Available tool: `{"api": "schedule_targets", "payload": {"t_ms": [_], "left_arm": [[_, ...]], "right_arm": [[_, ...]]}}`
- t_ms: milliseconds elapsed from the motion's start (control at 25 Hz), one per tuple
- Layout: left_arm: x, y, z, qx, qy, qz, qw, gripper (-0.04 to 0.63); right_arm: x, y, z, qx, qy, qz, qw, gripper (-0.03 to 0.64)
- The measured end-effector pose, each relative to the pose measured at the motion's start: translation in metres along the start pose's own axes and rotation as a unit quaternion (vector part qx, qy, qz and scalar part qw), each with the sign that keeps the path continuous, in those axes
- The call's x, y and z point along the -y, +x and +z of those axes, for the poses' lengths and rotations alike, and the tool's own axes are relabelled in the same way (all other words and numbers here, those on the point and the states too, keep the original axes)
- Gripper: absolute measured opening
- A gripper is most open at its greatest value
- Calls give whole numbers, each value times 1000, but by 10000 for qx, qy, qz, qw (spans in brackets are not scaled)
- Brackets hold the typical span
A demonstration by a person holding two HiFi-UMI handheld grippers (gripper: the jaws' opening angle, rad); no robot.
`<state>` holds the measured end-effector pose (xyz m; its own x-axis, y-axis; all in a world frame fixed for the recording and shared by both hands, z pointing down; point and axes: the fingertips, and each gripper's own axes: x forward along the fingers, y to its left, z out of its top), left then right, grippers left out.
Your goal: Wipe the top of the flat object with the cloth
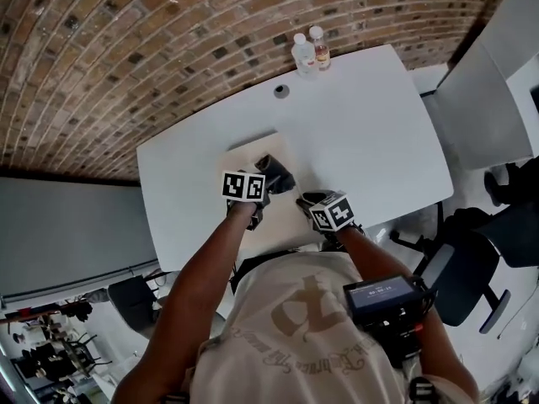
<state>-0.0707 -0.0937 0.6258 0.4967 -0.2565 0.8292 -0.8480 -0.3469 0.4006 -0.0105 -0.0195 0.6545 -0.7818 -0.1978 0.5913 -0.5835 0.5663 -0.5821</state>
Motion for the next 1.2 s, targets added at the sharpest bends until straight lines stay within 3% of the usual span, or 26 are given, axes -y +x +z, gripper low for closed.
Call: {"api": "schedule_targets", "payload": {"t_ms": [400, 680, 1000, 1200], "left_arm": [[-67, -50, -40, 77, -422, 507, 9978, 109], [-117, -93, -68, 342, -787, 801, 9931, 109], [-150, -123, -109, 766, -1772, 785, 9781, 109], [-144, -135, -113, 1042, -1980, 601, 9728, 109]], "right_arm": [[-1, 4, -1, -152, -213, -64, 9996, 119], [-1, 2, -2, -121, -174, -280, 9994, 118], [0, 0, 0, -46, -26, -538, 9985, 118], [0, -3, 2, 151, 217, -338, 9991, 118]]}}
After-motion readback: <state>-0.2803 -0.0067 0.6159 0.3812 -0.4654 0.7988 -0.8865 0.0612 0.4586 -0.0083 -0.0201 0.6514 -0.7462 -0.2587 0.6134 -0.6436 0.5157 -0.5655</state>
